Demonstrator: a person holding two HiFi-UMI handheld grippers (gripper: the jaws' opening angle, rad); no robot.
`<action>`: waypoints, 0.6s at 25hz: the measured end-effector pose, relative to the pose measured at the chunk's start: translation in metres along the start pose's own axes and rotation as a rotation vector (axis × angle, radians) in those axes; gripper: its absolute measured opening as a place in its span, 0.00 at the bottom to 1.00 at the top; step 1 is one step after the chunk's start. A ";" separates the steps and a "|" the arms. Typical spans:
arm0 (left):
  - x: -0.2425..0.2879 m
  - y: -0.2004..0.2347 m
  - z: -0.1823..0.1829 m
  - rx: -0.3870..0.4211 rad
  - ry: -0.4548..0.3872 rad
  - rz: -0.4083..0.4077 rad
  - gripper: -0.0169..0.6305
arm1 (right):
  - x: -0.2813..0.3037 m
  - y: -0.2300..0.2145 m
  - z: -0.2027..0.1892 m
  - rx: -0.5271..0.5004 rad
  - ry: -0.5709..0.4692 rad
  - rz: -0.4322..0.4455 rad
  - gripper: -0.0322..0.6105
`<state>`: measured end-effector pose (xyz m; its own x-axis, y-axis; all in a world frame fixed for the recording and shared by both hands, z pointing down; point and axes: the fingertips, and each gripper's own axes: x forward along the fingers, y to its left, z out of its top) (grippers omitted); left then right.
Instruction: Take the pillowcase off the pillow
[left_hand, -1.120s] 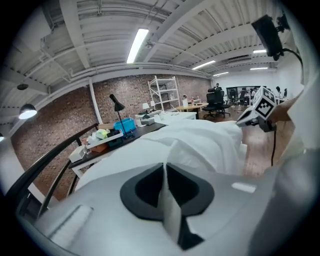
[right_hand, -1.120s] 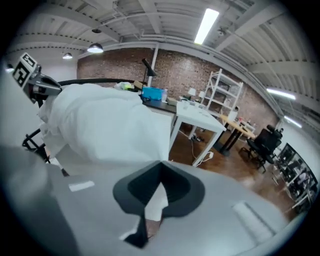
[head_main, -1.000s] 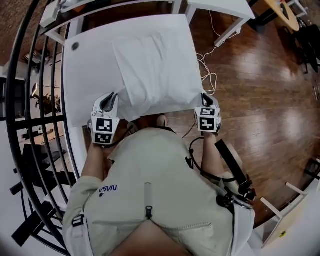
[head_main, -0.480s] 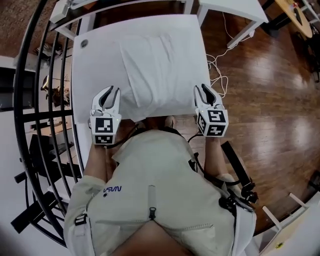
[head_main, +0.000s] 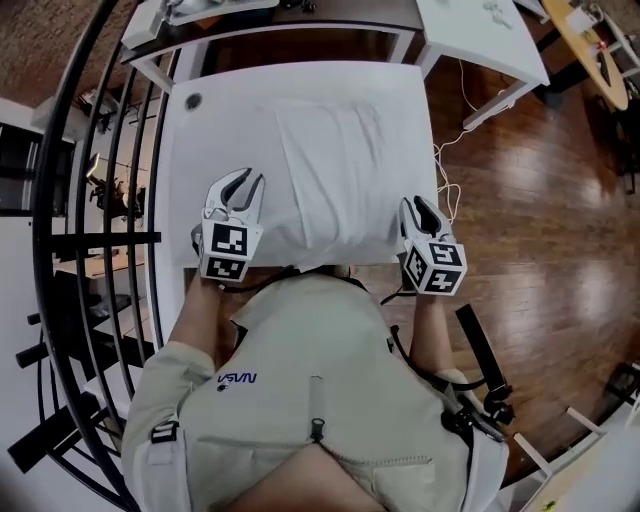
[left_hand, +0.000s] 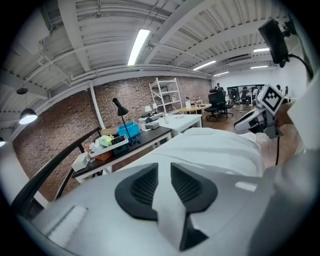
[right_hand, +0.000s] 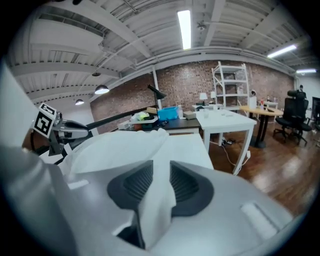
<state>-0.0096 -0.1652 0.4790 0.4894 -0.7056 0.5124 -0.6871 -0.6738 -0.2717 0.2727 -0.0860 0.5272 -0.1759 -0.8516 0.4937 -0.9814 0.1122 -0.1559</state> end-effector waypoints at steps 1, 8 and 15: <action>0.006 0.009 0.004 0.009 -0.014 -0.004 0.16 | 0.001 0.002 0.003 -0.003 0.005 -0.014 0.21; 0.060 0.049 0.024 0.019 -0.069 -0.038 0.18 | 0.010 0.010 0.038 -0.044 0.009 -0.088 0.21; 0.117 0.037 -0.019 0.020 0.170 -0.118 0.35 | 0.044 0.011 0.080 -0.109 -0.010 0.003 0.21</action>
<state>0.0120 -0.2690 0.5440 0.4670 -0.5758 0.6711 -0.6191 -0.7548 -0.2168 0.2608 -0.1633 0.4788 -0.1785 -0.8560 0.4851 -0.9835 0.1692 -0.0632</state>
